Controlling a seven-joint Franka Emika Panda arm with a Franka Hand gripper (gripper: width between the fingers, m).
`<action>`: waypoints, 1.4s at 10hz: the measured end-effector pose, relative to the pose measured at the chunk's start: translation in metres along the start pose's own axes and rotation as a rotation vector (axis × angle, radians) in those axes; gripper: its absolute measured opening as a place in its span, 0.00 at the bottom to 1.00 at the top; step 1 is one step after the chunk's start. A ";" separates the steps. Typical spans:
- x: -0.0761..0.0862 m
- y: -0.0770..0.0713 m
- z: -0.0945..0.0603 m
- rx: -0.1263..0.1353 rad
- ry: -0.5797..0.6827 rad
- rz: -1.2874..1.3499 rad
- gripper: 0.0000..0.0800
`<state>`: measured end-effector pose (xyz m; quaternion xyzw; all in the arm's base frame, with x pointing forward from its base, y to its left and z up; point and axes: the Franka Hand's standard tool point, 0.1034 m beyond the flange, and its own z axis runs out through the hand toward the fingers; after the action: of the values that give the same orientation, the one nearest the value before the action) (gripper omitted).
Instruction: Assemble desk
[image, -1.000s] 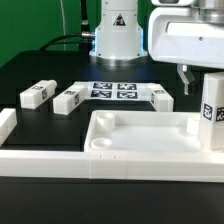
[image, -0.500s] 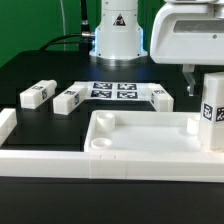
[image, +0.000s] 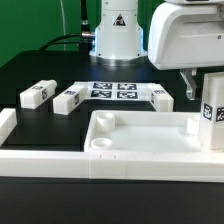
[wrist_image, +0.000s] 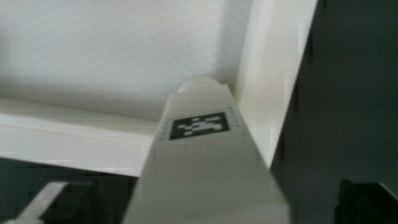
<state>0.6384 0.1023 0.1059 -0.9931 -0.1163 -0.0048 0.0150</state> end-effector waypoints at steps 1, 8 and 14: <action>0.000 0.001 0.000 -0.004 0.000 -0.060 0.81; 0.004 0.002 -0.002 -0.006 0.004 -0.079 0.36; 0.004 -0.001 -0.002 -0.005 0.004 0.286 0.36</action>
Offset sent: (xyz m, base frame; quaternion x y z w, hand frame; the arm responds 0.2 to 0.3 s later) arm 0.0116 -0.0001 0.0061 -0.0270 -0.0167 -0.0109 0.9994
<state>0.6421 0.1037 0.1079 -0.9995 0.0267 -0.0051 0.0135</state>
